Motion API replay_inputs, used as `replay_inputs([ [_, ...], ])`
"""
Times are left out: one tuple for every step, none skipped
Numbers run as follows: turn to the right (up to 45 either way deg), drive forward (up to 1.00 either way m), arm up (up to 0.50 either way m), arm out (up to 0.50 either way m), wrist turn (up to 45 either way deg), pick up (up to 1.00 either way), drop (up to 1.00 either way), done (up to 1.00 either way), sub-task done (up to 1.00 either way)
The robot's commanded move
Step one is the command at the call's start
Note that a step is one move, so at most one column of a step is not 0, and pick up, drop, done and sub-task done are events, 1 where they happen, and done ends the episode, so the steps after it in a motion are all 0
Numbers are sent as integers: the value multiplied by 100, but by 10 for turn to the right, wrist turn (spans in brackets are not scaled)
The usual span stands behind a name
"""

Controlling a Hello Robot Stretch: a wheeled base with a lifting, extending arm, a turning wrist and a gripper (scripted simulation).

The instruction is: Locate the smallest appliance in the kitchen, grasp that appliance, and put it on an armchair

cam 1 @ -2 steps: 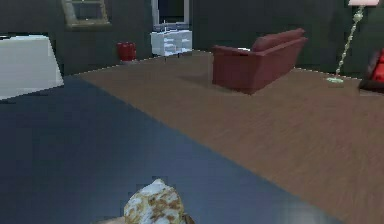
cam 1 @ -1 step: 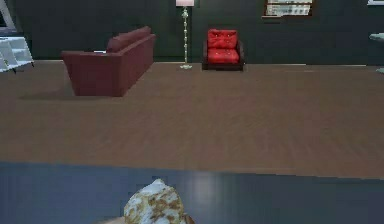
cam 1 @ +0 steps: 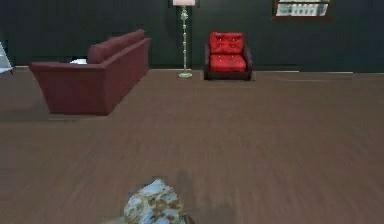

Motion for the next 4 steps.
replay_inputs([
  [90, 0, 0, 0, 0, 0, 0, 0, 0],
  [0, 100, 0, 0, 0, 0, 0, 0, 0],
  [0, 100, 0, 0, 0, 0, 0, 0, 0],
  [30, 0, 0, 0, 0, 0, 0, 0, 0],
])
